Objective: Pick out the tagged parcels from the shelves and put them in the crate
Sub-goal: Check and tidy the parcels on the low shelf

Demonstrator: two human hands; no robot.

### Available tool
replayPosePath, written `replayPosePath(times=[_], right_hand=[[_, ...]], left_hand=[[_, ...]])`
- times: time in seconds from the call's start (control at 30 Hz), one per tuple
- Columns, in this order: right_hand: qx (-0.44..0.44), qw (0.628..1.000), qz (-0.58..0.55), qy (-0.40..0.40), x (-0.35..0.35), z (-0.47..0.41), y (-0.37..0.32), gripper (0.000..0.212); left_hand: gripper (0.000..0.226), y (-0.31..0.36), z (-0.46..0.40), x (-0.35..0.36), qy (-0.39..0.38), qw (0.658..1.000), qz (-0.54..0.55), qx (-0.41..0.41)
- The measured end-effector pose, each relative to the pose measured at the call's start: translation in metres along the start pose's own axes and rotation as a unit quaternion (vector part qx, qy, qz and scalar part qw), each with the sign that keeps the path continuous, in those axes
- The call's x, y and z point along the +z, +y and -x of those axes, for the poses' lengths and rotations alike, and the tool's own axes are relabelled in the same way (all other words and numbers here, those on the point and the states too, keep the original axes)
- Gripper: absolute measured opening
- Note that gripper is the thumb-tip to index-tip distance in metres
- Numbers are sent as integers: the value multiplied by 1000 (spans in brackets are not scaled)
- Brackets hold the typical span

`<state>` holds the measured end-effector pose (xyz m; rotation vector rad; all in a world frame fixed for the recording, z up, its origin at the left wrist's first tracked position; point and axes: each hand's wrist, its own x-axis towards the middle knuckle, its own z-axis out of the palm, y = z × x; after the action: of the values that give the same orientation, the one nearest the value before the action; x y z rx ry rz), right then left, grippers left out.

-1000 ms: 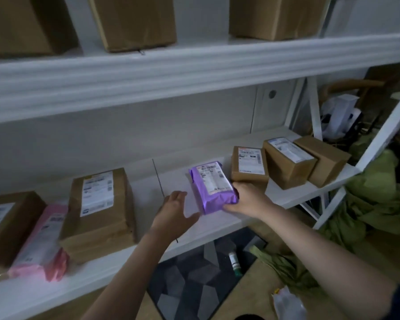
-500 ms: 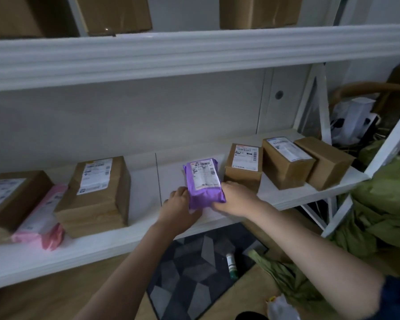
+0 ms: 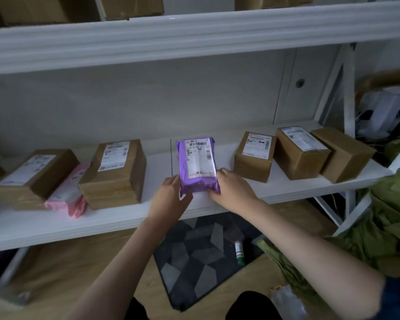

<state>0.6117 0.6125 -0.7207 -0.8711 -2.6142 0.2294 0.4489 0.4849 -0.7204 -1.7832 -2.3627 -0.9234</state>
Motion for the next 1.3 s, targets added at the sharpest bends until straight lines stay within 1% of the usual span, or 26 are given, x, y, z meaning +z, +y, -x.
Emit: replayPosePath(times=[0.1,0.17,0.23,0.33,0.57,0.83,0.9,1.03,1.13,1.2,1.3], right_hand=[[-32,998,2,62,-15,-4,-11,45],[-51,994,4,99,-24,-7,-20,45],[-62,991,-1,118,-29,-10,-27,44],[-67,991,-3,118,-31,-10,-35,43],[-67,992,8,109,-32,-8,-44,44],[-63,995,-10,77,-23,-11,-48,45],[-56,996,-18,60,-15,-14,-47,44],[-24,999,-34,8,4,-25,-44,40],[-12,999,-38,-27,14,-34,-50,34],[-6,998,-40,-46,22,-40,-52,33],[11,998,-18,-61,32,-46,-56,30]], left_hand=[[22,1,2,-18,66,997,-21,43],[28,3,4,-27,102,993,-26,50],[37,5,7,-32,119,991,-31,45],[43,3,10,-35,123,991,-37,39],[48,-5,17,-39,115,992,-30,33],[44,-17,15,-36,102,995,3,12],[39,-21,15,-33,85,996,27,-5],[28,-28,10,-28,33,992,112,-37],[34,-33,6,-26,-5,987,147,-67],[37,-38,6,-24,-19,983,160,-84],[26,-47,5,-21,-37,982,137,-128]])
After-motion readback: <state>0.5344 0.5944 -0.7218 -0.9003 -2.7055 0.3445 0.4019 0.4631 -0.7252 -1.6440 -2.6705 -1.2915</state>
